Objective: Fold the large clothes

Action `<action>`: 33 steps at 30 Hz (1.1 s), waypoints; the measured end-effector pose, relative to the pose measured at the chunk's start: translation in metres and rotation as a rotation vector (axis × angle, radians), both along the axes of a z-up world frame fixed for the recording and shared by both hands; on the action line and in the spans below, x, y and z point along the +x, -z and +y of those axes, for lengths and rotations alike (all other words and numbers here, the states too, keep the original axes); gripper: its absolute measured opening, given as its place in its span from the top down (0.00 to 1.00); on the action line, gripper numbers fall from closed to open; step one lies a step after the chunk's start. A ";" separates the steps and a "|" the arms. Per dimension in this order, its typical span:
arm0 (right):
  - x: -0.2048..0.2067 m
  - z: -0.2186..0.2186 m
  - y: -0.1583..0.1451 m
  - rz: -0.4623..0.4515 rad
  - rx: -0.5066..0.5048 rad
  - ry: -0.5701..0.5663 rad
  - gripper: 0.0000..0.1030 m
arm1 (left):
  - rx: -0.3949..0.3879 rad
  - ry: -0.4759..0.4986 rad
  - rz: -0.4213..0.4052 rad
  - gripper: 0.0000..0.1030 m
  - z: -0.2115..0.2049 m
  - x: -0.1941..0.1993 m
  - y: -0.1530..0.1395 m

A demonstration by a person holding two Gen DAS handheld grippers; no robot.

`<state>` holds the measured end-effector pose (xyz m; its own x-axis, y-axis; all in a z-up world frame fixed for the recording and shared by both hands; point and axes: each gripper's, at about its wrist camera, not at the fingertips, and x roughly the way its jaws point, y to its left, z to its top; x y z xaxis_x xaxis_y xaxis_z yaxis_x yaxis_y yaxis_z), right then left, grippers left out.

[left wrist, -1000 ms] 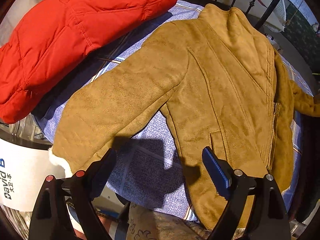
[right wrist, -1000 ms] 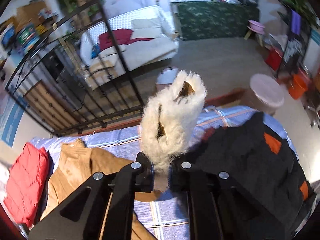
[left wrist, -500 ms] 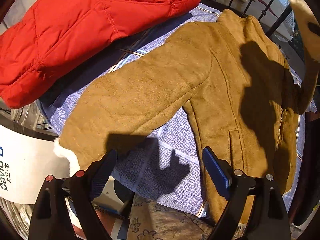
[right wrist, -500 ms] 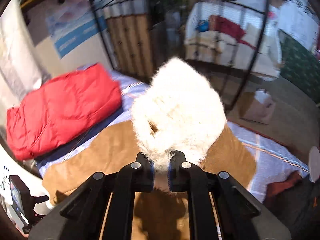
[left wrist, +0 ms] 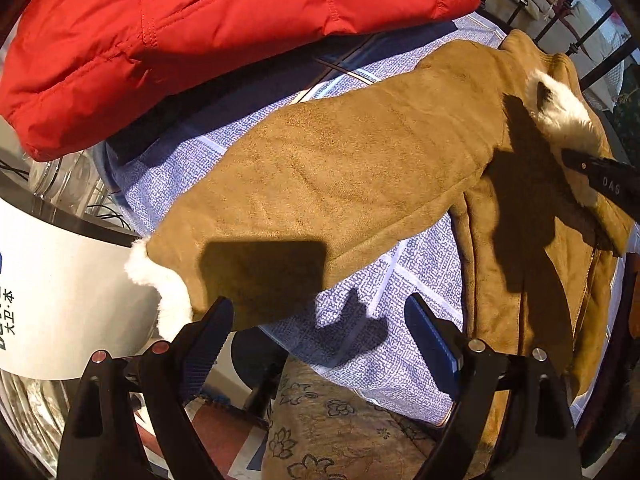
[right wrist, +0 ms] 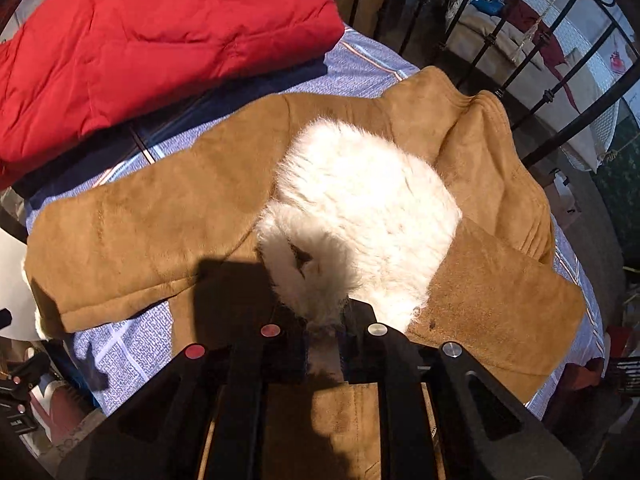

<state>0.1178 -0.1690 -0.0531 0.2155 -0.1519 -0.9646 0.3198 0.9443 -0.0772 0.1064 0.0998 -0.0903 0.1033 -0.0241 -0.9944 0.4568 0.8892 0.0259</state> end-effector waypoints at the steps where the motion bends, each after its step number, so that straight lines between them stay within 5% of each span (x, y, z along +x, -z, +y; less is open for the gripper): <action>1: 0.001 0.001 0.007 0.015 -0.001 0.001 0.86 | -0.002 0.009 0.001 0.17 -0.003 0.001 0.001; 3: 0.004 0.004 0.022 0.063 0.025 0.004 0.73 | -0.003 0.038 -0.005 0.17 -0.011 0.002 0.000; 5: 0.005 0.010 0.035 0.092 0.055 0.016 0.35 | -0.003 0.075 -0.010 0.17 -0.021 0.003 0.000; 6: 0.005 0.014 0.037 0.089 0.062 0.010 0.31 | -0.006 0.089 -0.011 0.17 -0.025 0.004 0.000; 9: 0.004 0.033 0.037 0.085 0.094 -0.038 0.31 | -0.010 0.118 -0.009 0.17 -0.036 0.006 0.000; 14: -0.026 0.027 0.006 -0.060 0.134 0.008 0.31 | -0.031 0.142 -0.024 0.17 -0.057 0.016 -0.002; 19: -0.074 -0.054 0.011 -0.040 0.106 0.270 0.31 | -0.081 0.258 -0.078 0.18 -0.111 0.018 -0.011; 25: -0.135 -0.158 0.018 -0.018 0.063 0.576 0.31 | -0.166 0.517 -0.150 0.19 -0.209 -0.016 -0.013; 29: -0.137 -0.180 0.017 -0.019 0.066 0.539 0.28 | -0.171 0.632 -0.146 0.19 -0.264 -0.040 0.003; 33: -0.117 -0.177 0.045 0.037 0.046 0.422 0.12 | -0.054 0.708 -0.076 0.17 -0.294 -0.054 0.049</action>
